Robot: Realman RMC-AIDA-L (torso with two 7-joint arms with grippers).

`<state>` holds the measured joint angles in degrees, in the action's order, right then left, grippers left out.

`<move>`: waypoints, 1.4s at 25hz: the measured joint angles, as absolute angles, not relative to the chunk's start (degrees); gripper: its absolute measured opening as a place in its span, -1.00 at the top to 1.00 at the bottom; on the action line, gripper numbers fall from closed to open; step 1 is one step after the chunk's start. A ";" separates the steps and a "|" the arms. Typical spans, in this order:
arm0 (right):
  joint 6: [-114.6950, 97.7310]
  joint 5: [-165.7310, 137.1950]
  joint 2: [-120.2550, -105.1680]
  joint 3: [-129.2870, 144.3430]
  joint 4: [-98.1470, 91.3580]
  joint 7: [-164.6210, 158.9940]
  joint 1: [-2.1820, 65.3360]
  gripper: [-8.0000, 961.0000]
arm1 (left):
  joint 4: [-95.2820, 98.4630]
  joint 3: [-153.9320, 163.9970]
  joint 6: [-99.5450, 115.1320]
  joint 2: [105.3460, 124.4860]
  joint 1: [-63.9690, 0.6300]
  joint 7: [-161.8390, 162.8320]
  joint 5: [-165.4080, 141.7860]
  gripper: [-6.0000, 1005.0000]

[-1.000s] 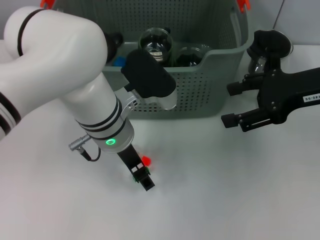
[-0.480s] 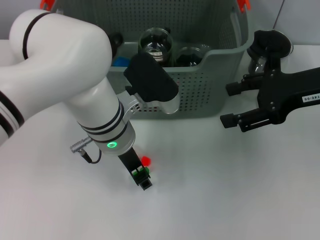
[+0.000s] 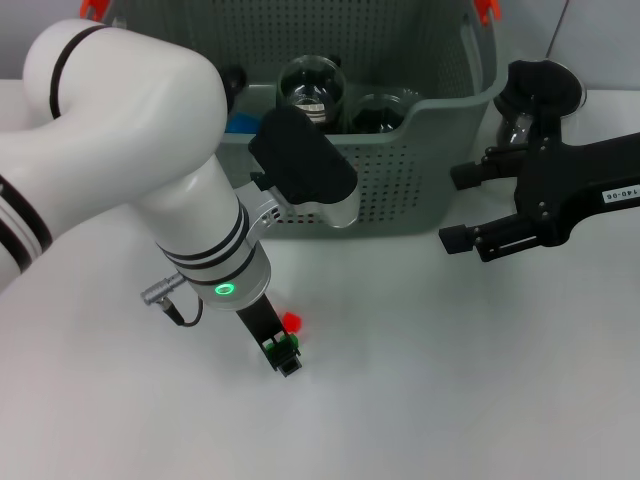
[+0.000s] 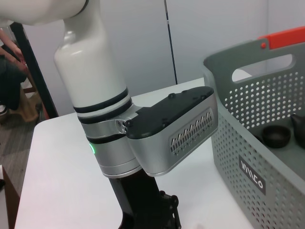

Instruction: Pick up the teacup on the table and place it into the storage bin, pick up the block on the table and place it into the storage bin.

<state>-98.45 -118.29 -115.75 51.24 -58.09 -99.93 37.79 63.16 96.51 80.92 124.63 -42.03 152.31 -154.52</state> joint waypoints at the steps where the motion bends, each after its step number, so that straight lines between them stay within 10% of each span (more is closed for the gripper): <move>1: -98.43 -118.29 -115.75 51.24 -58.09 -99.93 37.79 -0.92 | 63.16 96.51 80.91 124.63 -42.07 152.31 -154.52 -0.13; 17: -97.95 -118.11 -115.77 51.24 -58.09 -99.93 37.77 -0.92 | 68.98 96.60 84.65 124.41 -41.32 152.62 -156.03 0.69; 27: -98.05 -118.14 -115.70 51.24 -58.09 -99.93 37.66 -0.92 | 100.64 78.07 99.25 124.37 -33.23 147.26 -151.04 0.68; 35: -98.41 -118.25 -115.57 51.35 -58.09 -99.86 37.53 -0.92 | 94.77 52.67 95.48 123.57 -39.39 138.13 -140.45 0.67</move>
